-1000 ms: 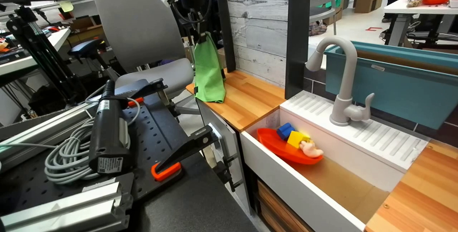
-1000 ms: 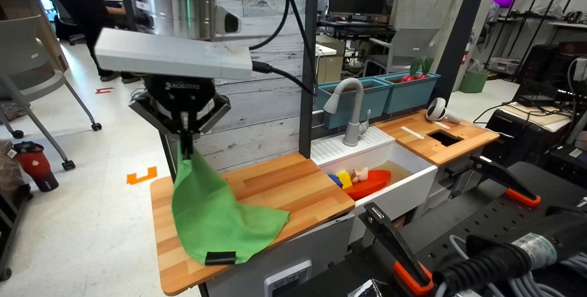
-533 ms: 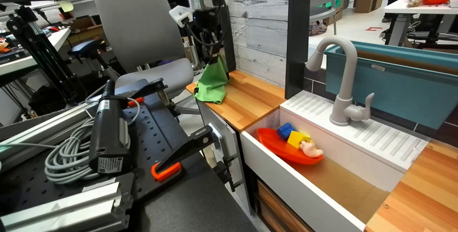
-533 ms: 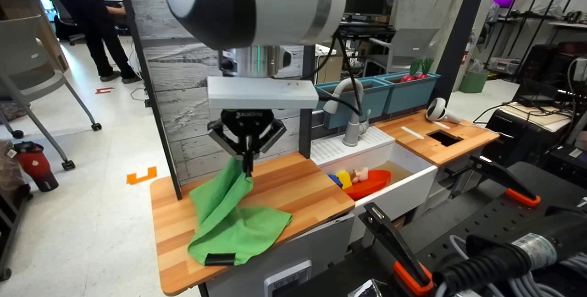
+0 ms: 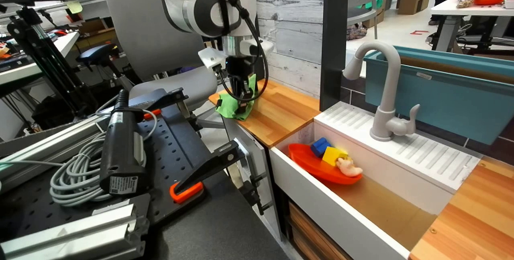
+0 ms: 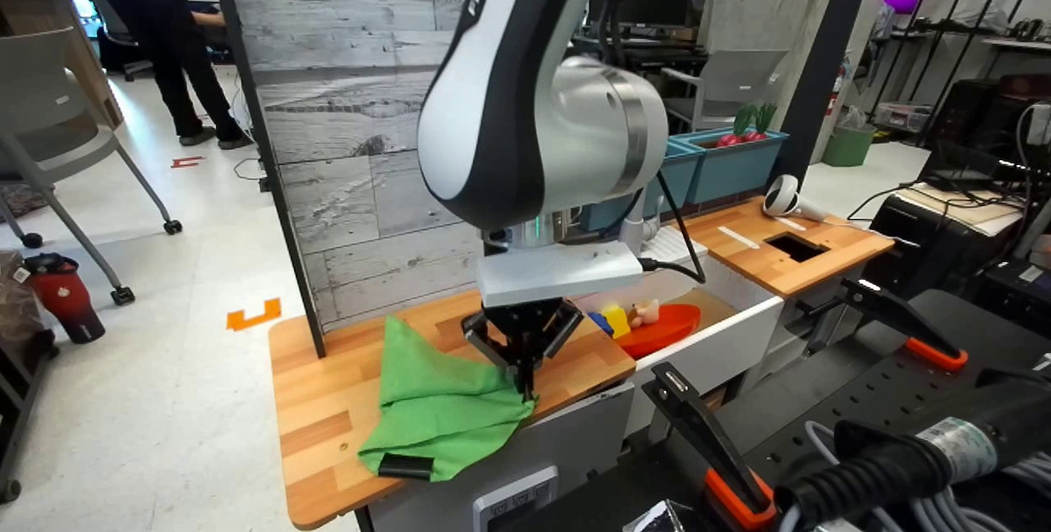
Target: Fold the green towel from left to right.
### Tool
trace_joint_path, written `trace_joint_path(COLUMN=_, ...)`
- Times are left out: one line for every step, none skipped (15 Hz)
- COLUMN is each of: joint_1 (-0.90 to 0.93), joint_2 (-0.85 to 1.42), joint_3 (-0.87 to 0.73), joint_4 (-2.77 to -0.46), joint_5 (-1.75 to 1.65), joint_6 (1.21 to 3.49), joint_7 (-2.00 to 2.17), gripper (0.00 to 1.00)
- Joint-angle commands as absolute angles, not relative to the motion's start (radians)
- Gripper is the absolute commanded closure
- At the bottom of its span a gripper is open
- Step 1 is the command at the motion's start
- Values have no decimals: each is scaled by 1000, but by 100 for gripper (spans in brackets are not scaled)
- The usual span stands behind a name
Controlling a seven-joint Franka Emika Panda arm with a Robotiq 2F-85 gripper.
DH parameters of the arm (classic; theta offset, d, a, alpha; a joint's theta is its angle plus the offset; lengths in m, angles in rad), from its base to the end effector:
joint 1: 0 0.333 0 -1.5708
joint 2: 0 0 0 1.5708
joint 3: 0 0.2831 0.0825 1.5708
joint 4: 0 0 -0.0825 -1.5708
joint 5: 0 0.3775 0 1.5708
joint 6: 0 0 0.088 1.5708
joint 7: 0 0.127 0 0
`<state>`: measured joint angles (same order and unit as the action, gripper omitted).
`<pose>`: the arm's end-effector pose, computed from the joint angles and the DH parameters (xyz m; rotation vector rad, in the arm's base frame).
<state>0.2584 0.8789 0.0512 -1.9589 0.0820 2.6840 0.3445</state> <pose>0.5041 0.1638 -0.0239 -3.1062 0.1972 0.2630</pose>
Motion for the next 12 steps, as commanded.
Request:
trace_joint_path(joint_1=236, joint_2=949, joint_3=55, joint_4=-1901, joint_5=100, joint_6=2645, joint_7=321, gripper=99)
trace_joint_path(joint_1=240, joint_2=961, joint_3=49, joint_4=-1894, joint_5=98, joint_6=2642, joint_7=328, gripper=71)
trace_joint_path(joint_1=242, joint_2=958, joint_3=46, joint_4=-1892, joint_5=97, joint_6=2641, joint_7=332, gripper=70)
trace_joint_path(joint_1=244, joint_2=952, joint_3=44, joint_4=-1892, joint_5=97, joint_6=2636, joint_7=336, gripper=63)
trace_joint_path(joint_1=244, joint_2=946, joint_3=44, joint_4=-1896, joint_5=97, joint_6=2643, joint_7=337, gripper=57)
trace_joint_path(joint_1=245, joint_2=933, joint_3=44, joint_4=-1907, joint_5=98, joint_6=2653, joint_7=338, gripper=49)
trace_joint_path(joint_1=247, joint_2=915, joint_3=44, joint_4=-1925, joint_5=100, joint_6=2671, joint_7=342, gripper=42)
trace_joint_path(joint_1=247, joint_2=894, joint_3=47, joint_4=-1945, joint_5=103, joint_6=2689, joint_7=342, gripper=36)
trace_joint_path(joint_1=251, joint_2=862, joint_3=48, joint_4=-1979, joint_5=106, joint_6=2723, joint_7=348, gripper=27)
trace_joint_path(joint_1=254, joint_2=834, joint_3=52, joint_4=-2005, joint_5=109, joint_6=2746, joint_7=351, gripper=21)
trace_joint_path(joint_1=256, joint_2=791, joint_3=59, joint_4=-2052, joint_5=117, joint_6=2794, joint_7=358, gripper=12)
trace_joint_path(joint_1=259, joint_2=755, joint_3=64, joint_4=-2089, joint_5=124, joint_6=2829, joint_7=363, gripper=6)
